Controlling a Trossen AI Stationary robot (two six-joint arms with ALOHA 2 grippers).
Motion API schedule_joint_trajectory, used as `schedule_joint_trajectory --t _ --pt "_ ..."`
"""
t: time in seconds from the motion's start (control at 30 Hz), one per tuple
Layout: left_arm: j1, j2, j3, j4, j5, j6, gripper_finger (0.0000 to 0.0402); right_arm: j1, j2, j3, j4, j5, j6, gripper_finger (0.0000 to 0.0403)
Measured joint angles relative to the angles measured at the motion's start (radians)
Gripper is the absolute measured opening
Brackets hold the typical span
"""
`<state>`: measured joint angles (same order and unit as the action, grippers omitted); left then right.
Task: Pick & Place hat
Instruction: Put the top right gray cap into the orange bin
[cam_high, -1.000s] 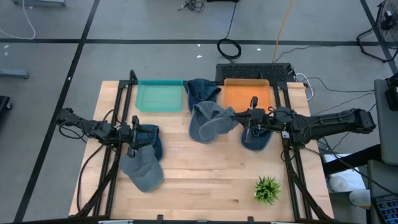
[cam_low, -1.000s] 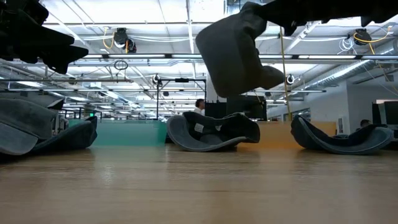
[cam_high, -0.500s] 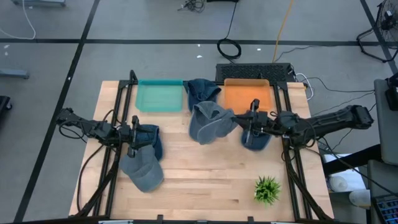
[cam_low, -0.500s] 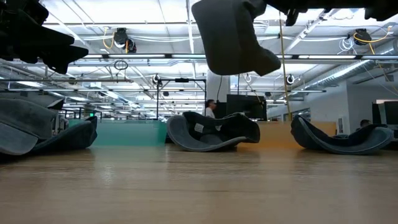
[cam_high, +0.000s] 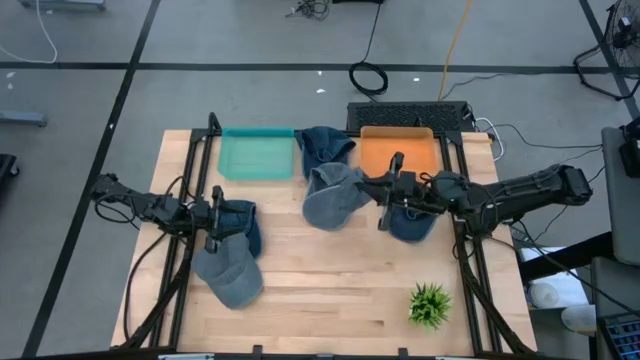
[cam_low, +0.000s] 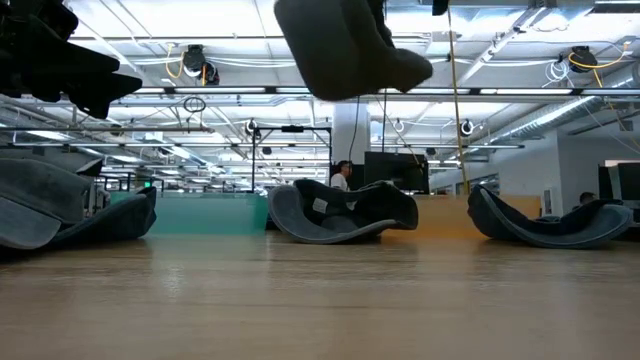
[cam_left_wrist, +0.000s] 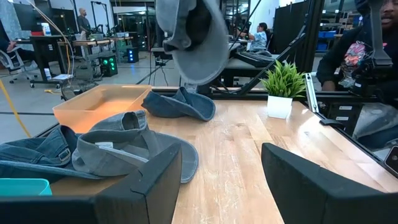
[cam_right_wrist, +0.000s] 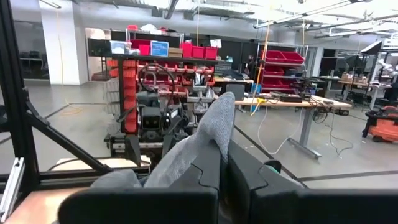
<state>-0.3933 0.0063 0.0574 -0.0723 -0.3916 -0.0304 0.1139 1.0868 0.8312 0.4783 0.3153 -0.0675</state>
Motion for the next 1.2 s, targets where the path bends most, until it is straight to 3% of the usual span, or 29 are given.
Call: schedule_joint_trajectory --t 0.37,0.8,1.2 --pt "0.0 0.0 0.0 0.002 0.0 0.0 0.023 0.0 0.039 0.078 -0.019 0.002 -0.018 0.0" --pt "0.0 0.0 0.0 0.109 0.0 -0.008 0.023 0.0 0.036 0.079 -0.023 0.001 -0.027 0.0" --pt "0.0 0.0 0.0 0.101 -0.004 -0.032 0.023 0.0 0.036 0.08 -0.058 -0.031 -0.036 0.0"
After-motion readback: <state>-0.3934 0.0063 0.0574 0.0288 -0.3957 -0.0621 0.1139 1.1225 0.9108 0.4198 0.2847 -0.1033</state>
